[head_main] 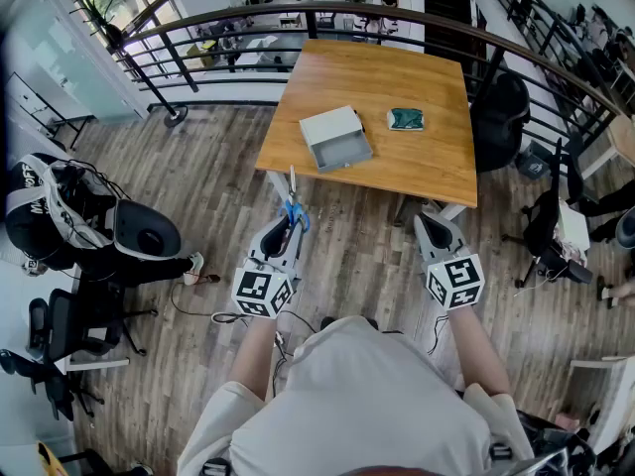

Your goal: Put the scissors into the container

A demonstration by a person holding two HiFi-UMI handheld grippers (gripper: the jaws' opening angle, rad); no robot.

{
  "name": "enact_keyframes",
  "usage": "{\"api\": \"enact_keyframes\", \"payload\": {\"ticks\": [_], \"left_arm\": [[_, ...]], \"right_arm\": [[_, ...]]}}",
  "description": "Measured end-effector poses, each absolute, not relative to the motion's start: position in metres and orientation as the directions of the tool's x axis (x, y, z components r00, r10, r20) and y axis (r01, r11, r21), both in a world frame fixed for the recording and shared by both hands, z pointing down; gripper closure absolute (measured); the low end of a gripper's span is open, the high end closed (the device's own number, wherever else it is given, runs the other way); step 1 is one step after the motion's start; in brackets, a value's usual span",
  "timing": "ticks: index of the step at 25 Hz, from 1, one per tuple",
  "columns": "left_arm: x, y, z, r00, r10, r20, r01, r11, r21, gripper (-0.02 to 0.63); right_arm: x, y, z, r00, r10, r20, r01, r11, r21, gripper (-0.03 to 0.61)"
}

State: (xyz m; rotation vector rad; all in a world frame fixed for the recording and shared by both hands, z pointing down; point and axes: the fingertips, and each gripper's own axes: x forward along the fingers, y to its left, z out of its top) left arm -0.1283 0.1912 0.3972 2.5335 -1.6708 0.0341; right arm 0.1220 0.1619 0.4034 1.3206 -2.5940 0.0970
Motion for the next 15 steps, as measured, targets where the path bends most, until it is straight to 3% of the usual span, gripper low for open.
{"api": "enact_keyframes", "payload": {"ticks": [15], "left_arm": [[-0.1312, 0.1907, 0.4005, 0.404, -0.911, 0.079, -0.914, -0.398, 0.084, 0.543]], "right_arm": [[0.1172, 0.1599, 0.4021, -0.557, -0.799, 0.227, -0.814, 0.580, 0.040, 0.578]]}}
